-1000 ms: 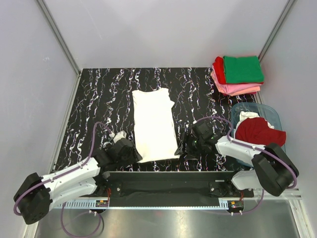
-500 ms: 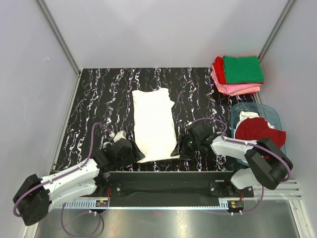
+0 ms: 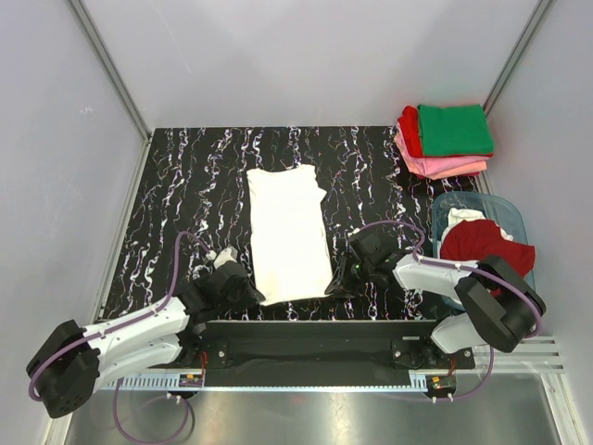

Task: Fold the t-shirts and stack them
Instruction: Fold the tshirt

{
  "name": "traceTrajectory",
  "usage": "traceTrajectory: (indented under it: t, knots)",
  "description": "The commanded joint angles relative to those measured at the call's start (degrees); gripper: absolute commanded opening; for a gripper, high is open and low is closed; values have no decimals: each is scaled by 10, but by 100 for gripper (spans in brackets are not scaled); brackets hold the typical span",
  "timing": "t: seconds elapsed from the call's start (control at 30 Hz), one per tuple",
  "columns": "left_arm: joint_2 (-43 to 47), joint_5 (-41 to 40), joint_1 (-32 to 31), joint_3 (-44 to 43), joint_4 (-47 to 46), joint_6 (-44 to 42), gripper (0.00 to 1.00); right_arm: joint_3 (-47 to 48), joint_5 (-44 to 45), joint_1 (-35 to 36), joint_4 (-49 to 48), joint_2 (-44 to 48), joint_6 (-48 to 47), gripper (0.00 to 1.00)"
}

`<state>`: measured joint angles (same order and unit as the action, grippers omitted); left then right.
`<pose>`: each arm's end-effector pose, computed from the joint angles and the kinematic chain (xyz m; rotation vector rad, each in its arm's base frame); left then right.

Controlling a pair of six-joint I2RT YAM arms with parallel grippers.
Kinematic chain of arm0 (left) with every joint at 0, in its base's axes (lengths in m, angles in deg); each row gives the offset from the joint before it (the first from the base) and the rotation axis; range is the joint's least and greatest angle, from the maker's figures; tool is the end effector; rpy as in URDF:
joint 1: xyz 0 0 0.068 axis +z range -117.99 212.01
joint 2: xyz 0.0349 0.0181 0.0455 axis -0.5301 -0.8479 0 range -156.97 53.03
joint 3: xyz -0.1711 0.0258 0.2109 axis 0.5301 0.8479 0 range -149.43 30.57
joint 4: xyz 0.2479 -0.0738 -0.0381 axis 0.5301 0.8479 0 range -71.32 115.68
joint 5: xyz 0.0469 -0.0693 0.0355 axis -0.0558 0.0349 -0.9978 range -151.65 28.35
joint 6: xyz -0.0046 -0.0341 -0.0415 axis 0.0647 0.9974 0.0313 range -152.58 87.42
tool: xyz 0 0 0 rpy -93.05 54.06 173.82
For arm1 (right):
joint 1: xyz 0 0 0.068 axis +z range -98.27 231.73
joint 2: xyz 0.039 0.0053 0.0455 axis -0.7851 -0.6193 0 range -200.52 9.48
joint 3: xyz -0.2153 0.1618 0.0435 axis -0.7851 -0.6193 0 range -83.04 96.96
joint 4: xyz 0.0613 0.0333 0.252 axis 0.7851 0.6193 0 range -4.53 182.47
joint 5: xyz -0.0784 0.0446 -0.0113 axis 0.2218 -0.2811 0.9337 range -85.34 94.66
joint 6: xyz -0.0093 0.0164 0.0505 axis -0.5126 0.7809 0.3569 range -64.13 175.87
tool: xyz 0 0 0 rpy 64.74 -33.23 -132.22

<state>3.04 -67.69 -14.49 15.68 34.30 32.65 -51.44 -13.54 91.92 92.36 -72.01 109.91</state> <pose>0.1090 -0.1095 0.1393 -0.4692 2.5457 -0.6880 0.1791 0.1657 0.1356 0.2072 2.8242 0.9263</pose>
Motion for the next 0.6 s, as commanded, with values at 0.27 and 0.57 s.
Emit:
traceTrajectory:
  t: [0.27, 0.57]
  knots:
    - [-5, 7, -2, 7, 51, -23, 0, -8, 20, 4, -5, 20, 1, 0]
    - [128, 10, -51, 0, 172, 10, 0, -28, 37, 63, 53, 109, 43, 0]
